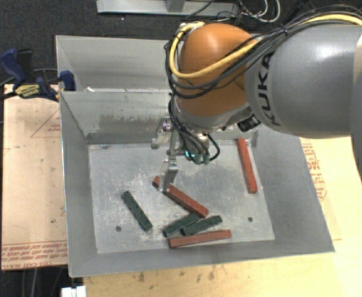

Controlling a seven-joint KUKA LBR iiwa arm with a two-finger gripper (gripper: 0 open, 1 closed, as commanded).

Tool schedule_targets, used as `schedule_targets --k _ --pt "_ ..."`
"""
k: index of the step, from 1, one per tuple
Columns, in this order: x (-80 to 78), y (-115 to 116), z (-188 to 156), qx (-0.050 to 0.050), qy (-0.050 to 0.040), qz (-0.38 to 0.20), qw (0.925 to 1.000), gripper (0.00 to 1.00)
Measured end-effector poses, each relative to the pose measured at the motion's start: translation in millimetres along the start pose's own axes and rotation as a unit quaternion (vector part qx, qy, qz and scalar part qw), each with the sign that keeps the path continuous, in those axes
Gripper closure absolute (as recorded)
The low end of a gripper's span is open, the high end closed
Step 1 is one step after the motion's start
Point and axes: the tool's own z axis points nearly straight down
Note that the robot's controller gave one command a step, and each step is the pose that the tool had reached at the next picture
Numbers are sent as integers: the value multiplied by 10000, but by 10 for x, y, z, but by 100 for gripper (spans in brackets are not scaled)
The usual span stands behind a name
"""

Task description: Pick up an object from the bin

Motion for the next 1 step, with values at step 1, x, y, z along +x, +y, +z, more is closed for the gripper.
schedule_targets --k 1 --pt "-16 -7 -34 -4 -33 10 10000 0"
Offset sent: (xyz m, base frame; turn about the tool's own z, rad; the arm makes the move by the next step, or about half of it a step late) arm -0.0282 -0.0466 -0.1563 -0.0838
